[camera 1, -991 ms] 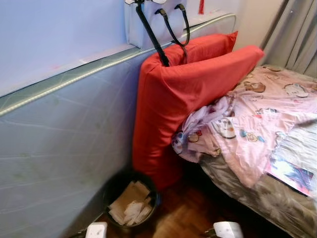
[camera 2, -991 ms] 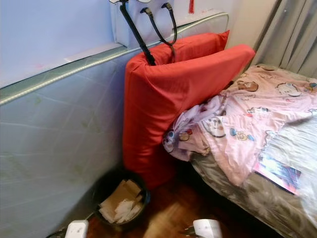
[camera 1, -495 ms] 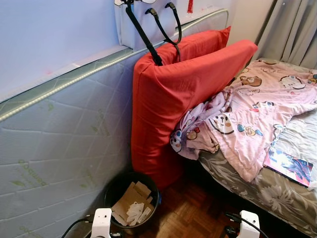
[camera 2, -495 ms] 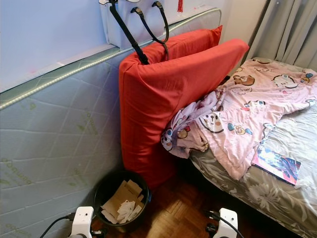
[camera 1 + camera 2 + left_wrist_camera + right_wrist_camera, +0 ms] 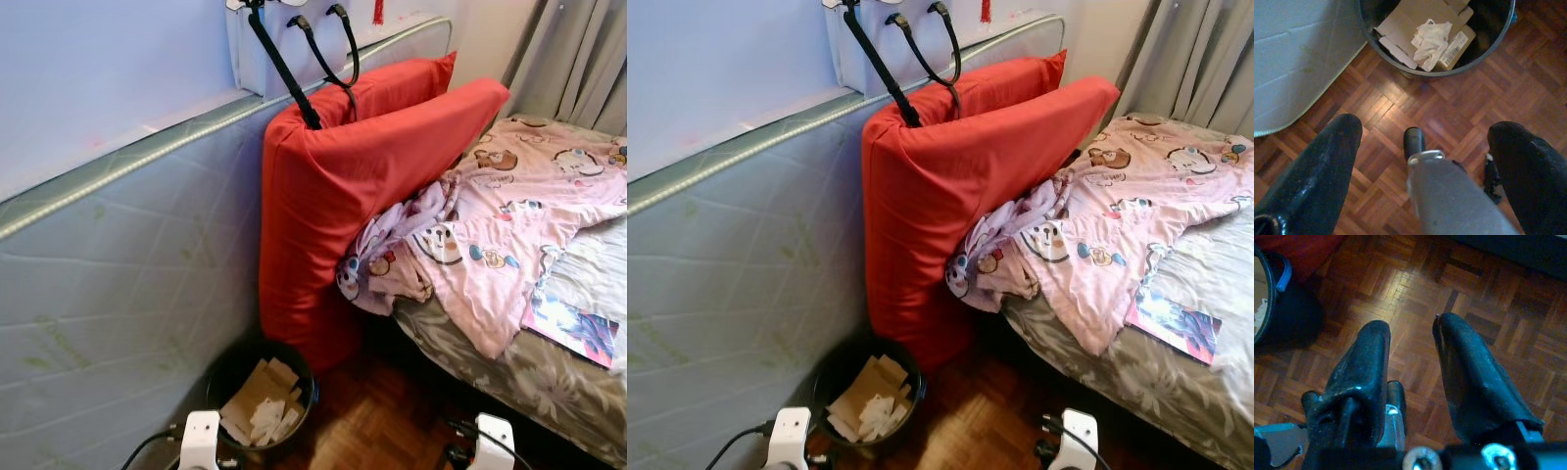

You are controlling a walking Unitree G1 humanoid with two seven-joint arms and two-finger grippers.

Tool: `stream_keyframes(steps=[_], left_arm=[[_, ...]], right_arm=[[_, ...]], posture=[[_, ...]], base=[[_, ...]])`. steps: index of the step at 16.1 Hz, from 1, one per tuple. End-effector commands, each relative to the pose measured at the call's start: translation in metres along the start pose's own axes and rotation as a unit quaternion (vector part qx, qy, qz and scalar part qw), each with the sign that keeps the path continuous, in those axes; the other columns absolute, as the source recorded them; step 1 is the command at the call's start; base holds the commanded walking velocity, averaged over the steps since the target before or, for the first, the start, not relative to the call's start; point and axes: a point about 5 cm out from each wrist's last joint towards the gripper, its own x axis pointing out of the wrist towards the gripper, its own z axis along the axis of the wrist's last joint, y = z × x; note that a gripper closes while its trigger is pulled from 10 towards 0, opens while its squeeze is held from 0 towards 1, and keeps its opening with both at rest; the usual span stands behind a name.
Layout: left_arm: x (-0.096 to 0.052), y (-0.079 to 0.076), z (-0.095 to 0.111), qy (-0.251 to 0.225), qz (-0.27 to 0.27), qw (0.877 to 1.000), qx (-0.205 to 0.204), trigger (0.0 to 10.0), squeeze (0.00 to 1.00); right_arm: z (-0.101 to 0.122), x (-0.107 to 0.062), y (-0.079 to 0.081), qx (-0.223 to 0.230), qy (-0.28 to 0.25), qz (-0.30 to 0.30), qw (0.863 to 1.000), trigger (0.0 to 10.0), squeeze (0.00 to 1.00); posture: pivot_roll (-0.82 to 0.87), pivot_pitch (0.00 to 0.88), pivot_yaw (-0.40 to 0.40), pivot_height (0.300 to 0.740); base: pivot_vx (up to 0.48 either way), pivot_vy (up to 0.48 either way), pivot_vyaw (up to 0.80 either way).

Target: Clean up the room

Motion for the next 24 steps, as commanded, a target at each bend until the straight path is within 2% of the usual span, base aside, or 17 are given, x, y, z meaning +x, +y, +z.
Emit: stream_keyframes(steps=[1, 8, 13, 16, 18, 24], left_arm=[[0.0001, -0.0001, 0.0004, 0.001, -0.002, 1.000, 0.005, 10.0, 0.00], [0.0000, 0.0000, -0.0001, 0.001, -0.002, 1.000, 0.008, 10.0, 0.00], [-0.0001, 0.0000, 0.0001, -0.002, -0.001, 1.000, 0.017, 10.0, 0.00], [0.0000, -0.0001, 0.0006, -0.002, -0.001, 1.000, 0.018, 10.0, 0.00], [0.0001, 0.0000, 0.0009, -0.002, -0.001, 1.000, 0.019, 10.0, 0.00], [0.0001, 0.0003, 0.0012, -0.002, -0.001, 1.000, 0.019, 10.0, 0.00]], right_arm=[[-0.0020, -0.0004, -0.0017, 0.000, 0.007, -0.002, 1.000, 10.0, 0.00], [-0.0027, -0.0005, -0.0016, -0.006, 0.010, 0.000, 1.000, 10.0, 0.00], [-0.0015, -0.0007, -0.0020, -0.007, 0.001, 0.000, 1.000, 10.0, 0.00], [-0.0024, -0.0006, -0.0021, -0.008, 0.009, -0.001, 1.000, 10.0, 0.00], [-0.0025, -0.0005, -0.0021, -0.013, 0.013, 0.000, 1.000, 10.0, 0.00], [-0.0015, -0.0004, -0.0020, -0.009, 0.006, -0.004, 1.000, 10.0, 0.00]], posture=[[-0.07, 0.000, -0.017, 0.740], [-0.07, 0.000, -0.016, 0.740], [-0.07, 0.000, -0.017, 0.740], [-0.07, 0.000, -0.019, 0.740], [-0.07, 0.000, -0.020, 0.740], [-0.07, 0.000, -0.017, 0.740]], base=[[0.000, 0.000, -0.78], [0.000, 0.000, -0.78], [0.000, 0.000, 0.00], [0.000, -0.341, 0.00], [0.000, -0.351, -0.75], [0.000, -0.271, 0.00]])
